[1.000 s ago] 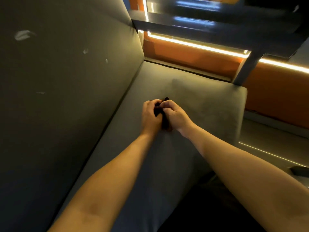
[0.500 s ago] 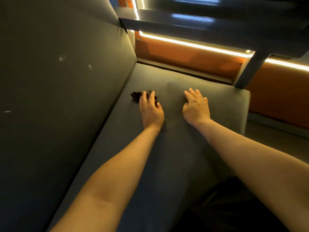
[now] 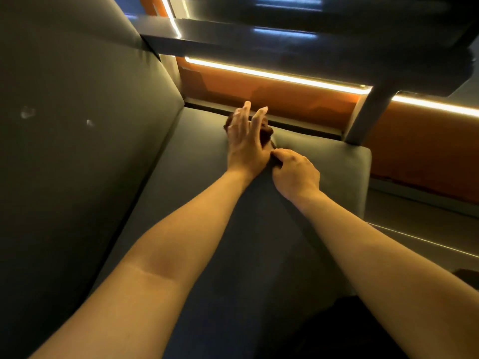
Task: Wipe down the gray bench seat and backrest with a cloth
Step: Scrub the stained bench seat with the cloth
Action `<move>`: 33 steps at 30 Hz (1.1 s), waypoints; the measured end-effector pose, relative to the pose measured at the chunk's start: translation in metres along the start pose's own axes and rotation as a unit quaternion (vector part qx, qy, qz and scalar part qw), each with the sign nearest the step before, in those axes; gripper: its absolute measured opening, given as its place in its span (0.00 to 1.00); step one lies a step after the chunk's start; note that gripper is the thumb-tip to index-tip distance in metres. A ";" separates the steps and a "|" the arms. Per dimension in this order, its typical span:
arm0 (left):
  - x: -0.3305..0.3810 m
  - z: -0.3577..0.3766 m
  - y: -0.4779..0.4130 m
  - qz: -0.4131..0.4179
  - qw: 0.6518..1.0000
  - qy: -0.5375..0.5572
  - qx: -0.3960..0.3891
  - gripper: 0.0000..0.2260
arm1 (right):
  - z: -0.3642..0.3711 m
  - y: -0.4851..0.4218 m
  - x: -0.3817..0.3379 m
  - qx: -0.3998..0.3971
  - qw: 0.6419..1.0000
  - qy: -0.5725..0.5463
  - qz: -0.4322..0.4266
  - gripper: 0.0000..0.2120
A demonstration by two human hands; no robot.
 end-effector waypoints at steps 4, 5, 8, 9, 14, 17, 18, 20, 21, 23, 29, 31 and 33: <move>-0.032 -0.009 0.042 -0.071 0.996 -0.052 -0.013 0.25 | 0.000 0.003 -0.006 0.008 1.000 0.020 0.002 0.21; -0.030 -0.007 0.040 -0.080 0.996 -0.040 -0.016 0.24 | 0.000 0.003 -0.007 0.008 1.000 0.025 0.004 0.21; -0.014 0.004 0.015 -0.092 0.995 0.015 -0.024 0.22 | -0.002 0.003 -0.009 -0.010 0.999 0.028 0.012 0.21; -0.006 0.010 0.006 -0.080 0.996 0.022 -0.040 0.23 | -0.004 0.002 -0.007 -0.019 0.999 0.027 0.015 0.21; 0.012 0.026 -0.011 -0.018 0.995 -0.015 -0.095 0.18 | -0.006 0.001 -0.002 -0.032 0.999 0.018 0.023 0.17; 0.005 0.010 -0.003 -0.001 0.997 -0.026 -0.078 0.16 | -0.005 0.002 -0.002 -0.045 0.998 0.009 0.030 0.21; 0.001 0.004 0.002 0.005 0.997 -0.030 -0.069 0.16 | -0.004 0.002 -0.002 -0.053 0.998 0.007 0.033 0.22; -0.010 -0.008 0.014 -0.003 0.998 -0.037 -0.045 0.15 | -0.001 0.006 -0.006 -0.079 0.996 0.004 0.036 0.26; -0.016 -0.014 0.022 -0.015 0.999 -0.039 -0.032 0.16 | 0.002 0.008 -0.009 -0.094 0.995 0.006 0.033 0.27; -0.031 -0.027 0.038 -0.041 0.998 -0.047 -0.015 0.17 | 0.006 0.017 -0.020 -0.120 0.992 0.024 0.020 0.30; -0.084 -0.079 0.096 -0.148 0.986 -0.073 0.034 0.26 | 0.016 0.043 -0.037 -0.154 0.988 0.033 0.013 0.30; -0.085 -0.082 0.105 -0.183 0.981 -0.061 0.028 0.27 | 0.013 0.046 -0.037 -0.161 0.986 0.021 0.022 0.29; -0.074 -0.074 0.101 -0.208 0.978 -0.018 0.012 0.25 | 0.009 0.045 -0.037 -0.163 0.986 0.006 0.025 0.28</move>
Point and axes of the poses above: each hand's wrist, its own y-axis away from the middle knuckle, its own z-axis out of the palm, x = y × z, the point moved 6 cm from there along -y, towards the middle knuckle, and after that the axes turned 4 degrees about y, right-handed, at the moved point
